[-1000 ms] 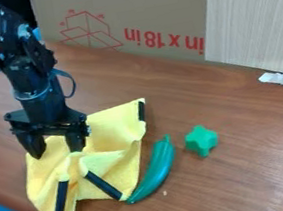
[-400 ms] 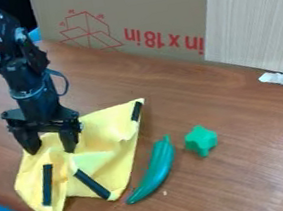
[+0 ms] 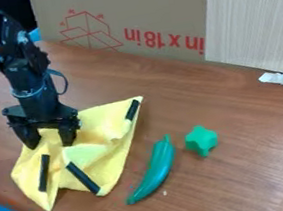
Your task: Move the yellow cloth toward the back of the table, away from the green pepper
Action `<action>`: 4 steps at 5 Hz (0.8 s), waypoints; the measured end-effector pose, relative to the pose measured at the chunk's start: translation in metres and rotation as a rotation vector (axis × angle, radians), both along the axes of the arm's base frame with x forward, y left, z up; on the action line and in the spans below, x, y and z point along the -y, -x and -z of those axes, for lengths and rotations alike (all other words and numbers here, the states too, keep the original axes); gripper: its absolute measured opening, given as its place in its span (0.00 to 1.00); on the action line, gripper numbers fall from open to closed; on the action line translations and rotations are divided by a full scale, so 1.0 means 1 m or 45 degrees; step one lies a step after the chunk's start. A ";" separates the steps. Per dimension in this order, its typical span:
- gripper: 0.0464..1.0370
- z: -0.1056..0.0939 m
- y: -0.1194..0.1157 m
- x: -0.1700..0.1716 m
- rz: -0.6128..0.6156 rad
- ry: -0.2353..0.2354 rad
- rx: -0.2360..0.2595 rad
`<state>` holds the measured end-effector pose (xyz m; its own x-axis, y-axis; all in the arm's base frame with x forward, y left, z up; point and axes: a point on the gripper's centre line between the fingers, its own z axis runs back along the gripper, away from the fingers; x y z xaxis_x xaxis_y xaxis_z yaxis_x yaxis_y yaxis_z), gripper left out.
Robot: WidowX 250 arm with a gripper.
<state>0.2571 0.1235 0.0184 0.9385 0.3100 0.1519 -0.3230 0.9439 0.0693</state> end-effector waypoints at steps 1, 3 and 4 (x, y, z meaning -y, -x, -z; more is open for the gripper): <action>0.96 -0.001 -0.018 -0.014 -0.058 -0.014 0.037; 0.96 -0.009 -0.074 -0.064 -0.348 0.025 0.050; 0.96 -0.014 -0.097 -0.095 -0.484 0.044 0.060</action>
